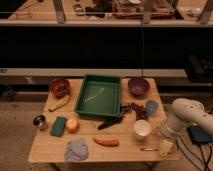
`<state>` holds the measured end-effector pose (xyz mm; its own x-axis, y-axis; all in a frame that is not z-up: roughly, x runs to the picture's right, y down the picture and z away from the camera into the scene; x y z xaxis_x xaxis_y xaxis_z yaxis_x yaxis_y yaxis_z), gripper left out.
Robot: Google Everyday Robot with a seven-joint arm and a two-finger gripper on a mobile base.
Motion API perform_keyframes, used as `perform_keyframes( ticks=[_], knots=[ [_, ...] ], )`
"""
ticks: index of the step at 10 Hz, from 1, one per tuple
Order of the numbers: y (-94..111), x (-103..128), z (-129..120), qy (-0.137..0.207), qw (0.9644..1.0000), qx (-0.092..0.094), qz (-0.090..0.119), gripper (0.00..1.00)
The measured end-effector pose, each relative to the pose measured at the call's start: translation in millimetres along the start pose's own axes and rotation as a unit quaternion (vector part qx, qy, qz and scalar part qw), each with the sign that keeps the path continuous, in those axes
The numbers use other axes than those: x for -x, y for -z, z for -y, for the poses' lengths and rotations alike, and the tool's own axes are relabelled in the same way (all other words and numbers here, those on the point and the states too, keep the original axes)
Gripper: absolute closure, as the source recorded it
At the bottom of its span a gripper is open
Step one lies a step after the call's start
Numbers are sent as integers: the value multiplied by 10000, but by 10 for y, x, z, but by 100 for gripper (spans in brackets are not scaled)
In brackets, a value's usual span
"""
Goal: Place fork in table surface
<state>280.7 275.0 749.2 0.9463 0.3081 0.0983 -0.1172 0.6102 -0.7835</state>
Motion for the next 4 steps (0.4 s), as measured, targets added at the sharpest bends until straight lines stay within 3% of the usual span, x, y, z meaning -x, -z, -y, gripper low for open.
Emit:
perform_keyframes(
  ticks=[2,4],
  knots=[
    [269,-21,35,10,9995,-320,69,20],
    [416,-92,105,-51,9990,-424,138,20]
  ],
)
